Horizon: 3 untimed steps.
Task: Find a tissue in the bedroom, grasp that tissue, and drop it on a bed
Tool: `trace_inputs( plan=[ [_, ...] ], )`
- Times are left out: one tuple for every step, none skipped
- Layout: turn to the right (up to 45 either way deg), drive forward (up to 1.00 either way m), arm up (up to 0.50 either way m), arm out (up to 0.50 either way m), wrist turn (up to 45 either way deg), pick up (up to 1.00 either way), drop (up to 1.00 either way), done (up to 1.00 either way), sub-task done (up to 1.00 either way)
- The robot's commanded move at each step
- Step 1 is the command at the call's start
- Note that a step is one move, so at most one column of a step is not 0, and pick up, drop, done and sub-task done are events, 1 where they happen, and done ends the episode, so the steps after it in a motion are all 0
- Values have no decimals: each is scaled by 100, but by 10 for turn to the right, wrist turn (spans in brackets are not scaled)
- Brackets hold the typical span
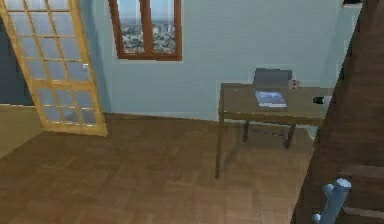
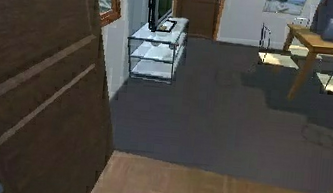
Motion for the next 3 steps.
trace_inputs(
  plan=[
    [-90, 0, 0, 0, 0, 0, 0, 0, 0],
    [0, 80, 0, 0, 0, 0, 0, 0, 0],
    [-420, 0, 0, 0, 0, 0, 0, 0, 0]
  ],
)
